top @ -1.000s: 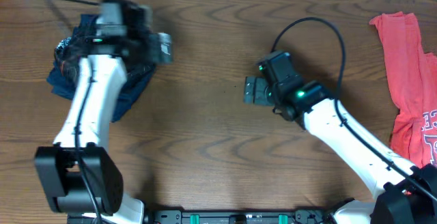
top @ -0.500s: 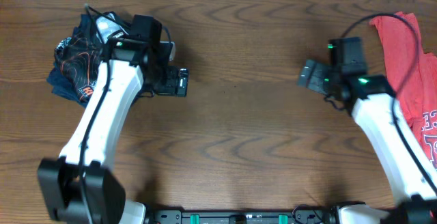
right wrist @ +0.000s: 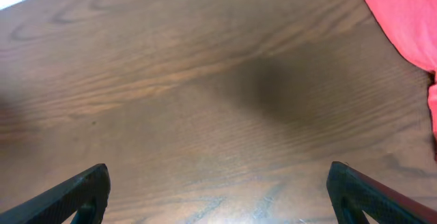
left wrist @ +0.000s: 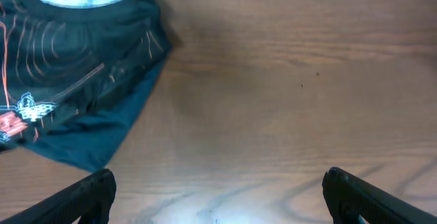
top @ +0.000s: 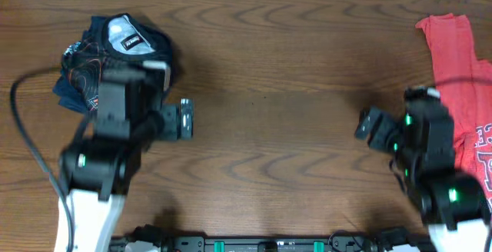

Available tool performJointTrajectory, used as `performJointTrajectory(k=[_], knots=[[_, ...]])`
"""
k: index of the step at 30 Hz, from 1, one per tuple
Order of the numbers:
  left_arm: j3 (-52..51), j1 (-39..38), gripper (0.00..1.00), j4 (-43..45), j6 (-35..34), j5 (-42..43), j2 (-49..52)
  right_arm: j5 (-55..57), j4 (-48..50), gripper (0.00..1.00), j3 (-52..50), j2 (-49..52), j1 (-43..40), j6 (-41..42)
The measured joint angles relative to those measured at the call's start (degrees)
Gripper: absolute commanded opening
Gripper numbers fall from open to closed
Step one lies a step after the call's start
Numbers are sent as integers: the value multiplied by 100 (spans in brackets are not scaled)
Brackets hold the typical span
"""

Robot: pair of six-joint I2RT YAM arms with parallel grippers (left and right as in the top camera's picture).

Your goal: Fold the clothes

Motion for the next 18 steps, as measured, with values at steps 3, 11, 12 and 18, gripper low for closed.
performJointTrajectory(k=[3,11,12,18], knots=[[-640,-11,98,284,-2,-2,-675,155,57,99,-459,-922,66,-2],[-1211,-11,98,533,-2,-2,-1196,299,-221,99,-748,-1744,66,15],[-1217,-11,98,498,-2,-2,-1189,302,-299,99,-750,-1742,66,17],[-1235,-11,98,437,-2,-2,-1169,319,-763,99,-778,-1744,66,20]])
